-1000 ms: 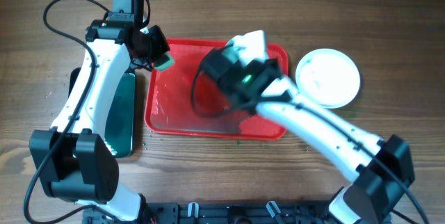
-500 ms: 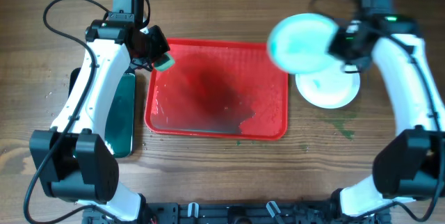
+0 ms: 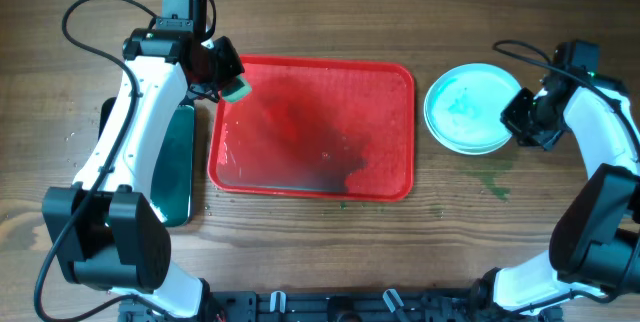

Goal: Clean dirty plates on tray and stack at the side
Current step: 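Lift the last plate with the right gripper and stack it on the right pile, then drop the sponge into the water tray with the left gripper and withdraw the right gripper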

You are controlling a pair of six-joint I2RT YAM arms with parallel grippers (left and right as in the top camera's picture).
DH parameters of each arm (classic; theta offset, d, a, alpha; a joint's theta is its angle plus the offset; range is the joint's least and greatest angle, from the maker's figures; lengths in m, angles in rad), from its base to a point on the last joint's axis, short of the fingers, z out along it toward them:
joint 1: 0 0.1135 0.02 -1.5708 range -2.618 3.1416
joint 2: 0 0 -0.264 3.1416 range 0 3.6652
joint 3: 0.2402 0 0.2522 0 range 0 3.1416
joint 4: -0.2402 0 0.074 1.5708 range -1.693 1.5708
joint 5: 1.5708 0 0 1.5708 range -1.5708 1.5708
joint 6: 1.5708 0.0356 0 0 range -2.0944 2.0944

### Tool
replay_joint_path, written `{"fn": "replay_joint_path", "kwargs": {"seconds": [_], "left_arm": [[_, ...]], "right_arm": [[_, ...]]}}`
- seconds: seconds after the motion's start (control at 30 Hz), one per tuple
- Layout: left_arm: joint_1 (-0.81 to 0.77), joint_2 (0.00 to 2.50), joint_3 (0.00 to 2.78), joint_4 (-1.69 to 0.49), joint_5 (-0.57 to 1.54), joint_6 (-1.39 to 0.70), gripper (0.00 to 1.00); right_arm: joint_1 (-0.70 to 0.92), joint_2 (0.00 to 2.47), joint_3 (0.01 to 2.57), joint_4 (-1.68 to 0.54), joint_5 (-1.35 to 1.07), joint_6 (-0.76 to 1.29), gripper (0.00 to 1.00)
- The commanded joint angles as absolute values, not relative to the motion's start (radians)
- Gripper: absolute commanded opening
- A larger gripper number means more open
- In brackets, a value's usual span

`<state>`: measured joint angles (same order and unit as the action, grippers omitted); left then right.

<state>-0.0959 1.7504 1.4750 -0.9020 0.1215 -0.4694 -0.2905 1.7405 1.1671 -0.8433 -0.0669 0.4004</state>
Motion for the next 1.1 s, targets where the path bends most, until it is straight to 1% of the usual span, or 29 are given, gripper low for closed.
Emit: {"fn": "replay_joint_path", "kwargs": {"seconds": [0.0,0.07,0.17,0.27,0.33,0.37,0.47,0.57,0.63,0.7,0.8,0.87,0.97,1.0,1.03,1.07], "left_arm": [[-0.092,1.751,1.485,-0.902,0.134,-0.479,0.04],[-0.092,1.751,1.485,-0.902,0.134,-0.479,0.04],[-0.091,1.750,1.485,-0.897,0.134,-0.479,0.04],[-0.081,1.738,1.485,-0.904,0.134,-0.475,0.04],[-0.060,1.720,1.485,-0.940,0.121,-0.475,0.04],[-0.041,1.707,1.485,-0.983,0.085,-0.476,0.04],[0.002,1.699,1.485,-1.091,0.003,-0.487,0.04],[0.057,1.700,1.485,-1.228,-0.158,-0.595,0.04],[0.087,1.700,1.475,-1.266,-0.225,-0.649,0.04],[0.126,1.700,1.429,-1.251,-0.236,-0.672,0.04],[0.178,1.700,1.336,-1.166,-0.237,-0.690,0.04],[0.212,1.700,1.277,-1.081,-0.232,-0.690,0.04],[0.234,1.700,1.241,-1.031,-0.233,-0.689,0.07],[0.237,1.700,1.241,-1.026,-0.233,-0.690,0.13],[0.237,1.700,1.241,-1.005,-0.226,-0.690,0.57],[0.237,1.700,1.241,-0.981,-0.199,-0.689,0.77]], "right_arm": [[-0.271,1.728,1.165,-0.853,-0.087,0.366,0.29],[-0.271,1.726,1.184,-0.885,-0.114,0.344,0.35],[-0.266,1.714,1.250,-0.947,-0.197,0.275,0.42],[-0.213,1.691,1.348,-1.008,-0.274,0.210,0.51],[-0.133,1.681,1.386,-1.005,-0.337,0.183,0.66],[-0.072,1.681,1.390,-0.981,-0.349,0.186,0.71],[0.075,1.701,1.389,-0.903,-0.342,0.220,0.73],[0.228,1.739,1.389,-0.797,-0.315,0.301,0.74],[0.298,1.763,1.388,-0.751,-0.306,0.323,0.76],[0.351,1.792,1.388,-0.719,-0.306,0.323,0.77],[0.398,1.828,1.388,-0.704,-0.306,0.320,0.77],[0.415,1.847,1.388,-0.701,-0.306,0.316,0.77],[0.418,1.853,1.388,-0.693,-0.306,0.313,0.77],[0.418,1.853,1.388,-0.692,-0.306,0.313,0.77],[0.418,1.853,1.388,-0.692,-0.306,0.302,0.77],[0.418,1.853,1.388,-0.692,-0.306,0.286,0.77]]}}
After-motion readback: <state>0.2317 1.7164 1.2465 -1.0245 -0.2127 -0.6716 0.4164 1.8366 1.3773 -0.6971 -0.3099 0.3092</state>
